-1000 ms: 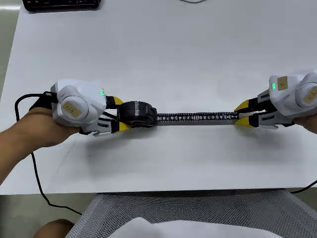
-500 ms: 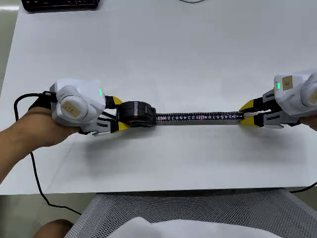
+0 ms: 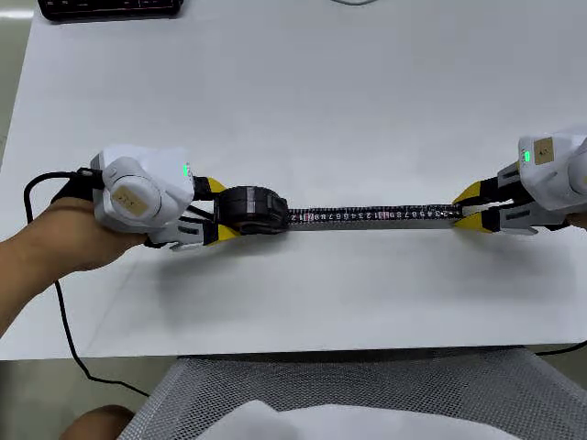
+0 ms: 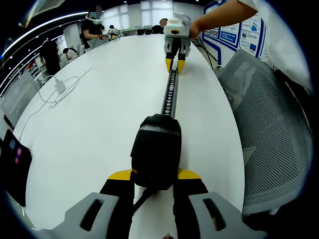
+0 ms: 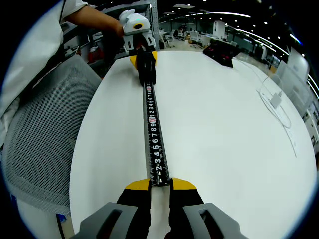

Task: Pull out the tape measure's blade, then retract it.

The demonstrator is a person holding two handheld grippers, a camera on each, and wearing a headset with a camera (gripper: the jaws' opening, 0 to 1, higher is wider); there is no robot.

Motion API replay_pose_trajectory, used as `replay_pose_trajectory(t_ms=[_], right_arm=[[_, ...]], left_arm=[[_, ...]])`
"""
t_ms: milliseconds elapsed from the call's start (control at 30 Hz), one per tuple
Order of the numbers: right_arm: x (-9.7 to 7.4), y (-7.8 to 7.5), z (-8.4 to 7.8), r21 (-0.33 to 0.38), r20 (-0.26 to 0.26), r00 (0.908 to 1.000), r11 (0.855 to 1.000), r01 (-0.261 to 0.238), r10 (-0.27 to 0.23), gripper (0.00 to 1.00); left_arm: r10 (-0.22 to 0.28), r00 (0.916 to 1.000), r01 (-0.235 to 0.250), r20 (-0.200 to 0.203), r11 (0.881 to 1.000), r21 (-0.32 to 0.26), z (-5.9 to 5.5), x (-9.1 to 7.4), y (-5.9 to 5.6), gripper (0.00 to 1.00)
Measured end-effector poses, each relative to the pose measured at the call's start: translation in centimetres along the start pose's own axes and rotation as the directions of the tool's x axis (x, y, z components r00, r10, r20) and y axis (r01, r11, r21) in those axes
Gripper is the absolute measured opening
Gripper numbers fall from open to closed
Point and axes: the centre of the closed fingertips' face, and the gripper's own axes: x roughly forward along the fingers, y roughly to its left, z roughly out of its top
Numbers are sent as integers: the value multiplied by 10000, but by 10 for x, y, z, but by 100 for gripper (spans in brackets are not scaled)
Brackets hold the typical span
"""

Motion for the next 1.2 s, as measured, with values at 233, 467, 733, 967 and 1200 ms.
replay_pose_trajectory(t_ms=[233, 467, 733, 967, 1200], right_arm=[[-3, -1, -5, -38, -97, 10000, 10000, 5, -5, 9], [-5, -2, -8, -44, -160, 9999, 10000, 15, -15, 9], [-2, -4, -8, 109, -211, 9998, 9999, 38, -35, 10], [-1, -5, -8, 143, -215, 9997, 9999, 87, -84, 10], [-1, -4, -8, 22, -280, 9996, 10000, 89, -88, 11]], left_arm=[[8, 10000, -7, -6, 10000, 11, 0, 0, 0, 25], [52, 10000, -52, -22, 10000, 26, 0, 0, 0, 25], [35, 10000, -36, -62, 9999, -162, 2, 1, 1, 25], [21, 9999, -25, -127, 9995, -327, 2, 2, 1, 25], [23, 9999, -28, -158, 9994, -359, 2, 2, 1, 26]])
